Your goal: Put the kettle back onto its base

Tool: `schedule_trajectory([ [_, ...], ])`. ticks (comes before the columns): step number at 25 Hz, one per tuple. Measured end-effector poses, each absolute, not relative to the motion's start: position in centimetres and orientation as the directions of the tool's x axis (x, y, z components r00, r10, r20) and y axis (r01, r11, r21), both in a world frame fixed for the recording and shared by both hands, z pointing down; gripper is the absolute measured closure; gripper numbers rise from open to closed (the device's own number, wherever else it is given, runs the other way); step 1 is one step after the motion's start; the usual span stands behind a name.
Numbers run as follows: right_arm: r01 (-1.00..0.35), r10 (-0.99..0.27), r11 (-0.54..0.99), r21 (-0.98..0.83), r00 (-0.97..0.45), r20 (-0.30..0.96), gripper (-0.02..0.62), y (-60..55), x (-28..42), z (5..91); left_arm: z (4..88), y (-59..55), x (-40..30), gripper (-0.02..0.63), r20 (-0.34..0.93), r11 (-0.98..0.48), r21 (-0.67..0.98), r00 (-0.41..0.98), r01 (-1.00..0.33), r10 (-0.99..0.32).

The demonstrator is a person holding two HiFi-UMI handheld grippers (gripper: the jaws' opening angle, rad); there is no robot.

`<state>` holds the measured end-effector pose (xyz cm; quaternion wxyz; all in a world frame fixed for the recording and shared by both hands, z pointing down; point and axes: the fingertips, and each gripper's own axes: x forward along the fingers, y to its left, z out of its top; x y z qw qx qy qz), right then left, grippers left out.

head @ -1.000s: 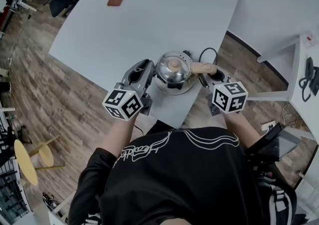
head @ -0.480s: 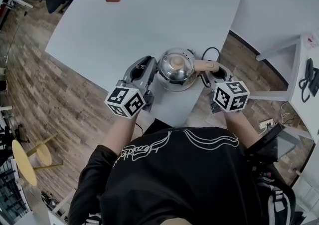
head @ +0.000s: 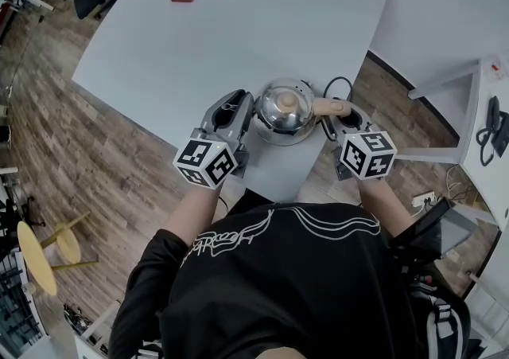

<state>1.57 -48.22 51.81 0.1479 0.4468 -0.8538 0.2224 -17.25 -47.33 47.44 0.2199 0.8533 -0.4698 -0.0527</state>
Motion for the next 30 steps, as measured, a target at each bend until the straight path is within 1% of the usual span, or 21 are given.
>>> schedule_trajectory([
  [6, -0.831, -0.704, 0.484, -0.275, -0.557, 0.441, 0.479, -48.5, 1.9, 52.5, 47.6, -47.7, -17.1, 0.551, 0.128, -0.441, 0.420, 0.533, -0.793, -0.837],
  [11, -0.827, -0.697, 0.489, -0.277, -0.561, 0.446, 0.477, -48.1, 1.8, 52.6, 47.9, -47.7, -17.7, 0.506, 0.149, -0.409, 0.440, 0.515, -0.799, -0.844],
  [16, -0.870, -0.741, 0.439, -0.225, -0.492, 0.457, 0.398, -48.6, 2.6, 52.7, 47.9, -47.4, -18.0, 0.472, 0.158, -0.393, 0.439, 0.500, -0.808, -0.851],
  [18, -0.892, -0.770, 0.409, -0.192, -0.450, 0.452, 0.388, -48.5, 3.0, 52.5, 47.9, -47.0, -18.1, 0.454, 0.163, -0.386, 0.441, 0.495, -0.811, -0.854],
  [20, -0.904, -0.790, 0.388, -0.177, -0.425, 0.441, 0.387, -48.1, 3.2, 52.2, 47.9, -46.4, -18.1, 0.449, 0.163, -0.378, 0.442, 0.488, -0.813, -0.858],
  [24, -0.892, -0.777, 0.408, -0.197, -0.452, 0.437, 0.387, -46.5, 3.4, 51.5, 48.0, -44.1, -17.9, 0.445, 0.166, -0.358, 0.475, 0.482, -0.804, -0.860],
  [27, -0.886, -0.768, 0.420, -0.195, -0.462, 0.443, 0.387, -44.3, 4.6, 51.0, 48.7, -41.1, -17.2, 0.445, 0.189, -0.354, 0.507, 0.502, -0.786, -0.844],
  [30, -0.860, -0.758, 0.460, -0.221, -0.509, 0.408, 0.387, -41.8, 4.9, 49.0, 48.5, -37.8, -15.9, 0.446, 0.194, -0.373, 0.514, 0.528, -0.773, -0.827],
])
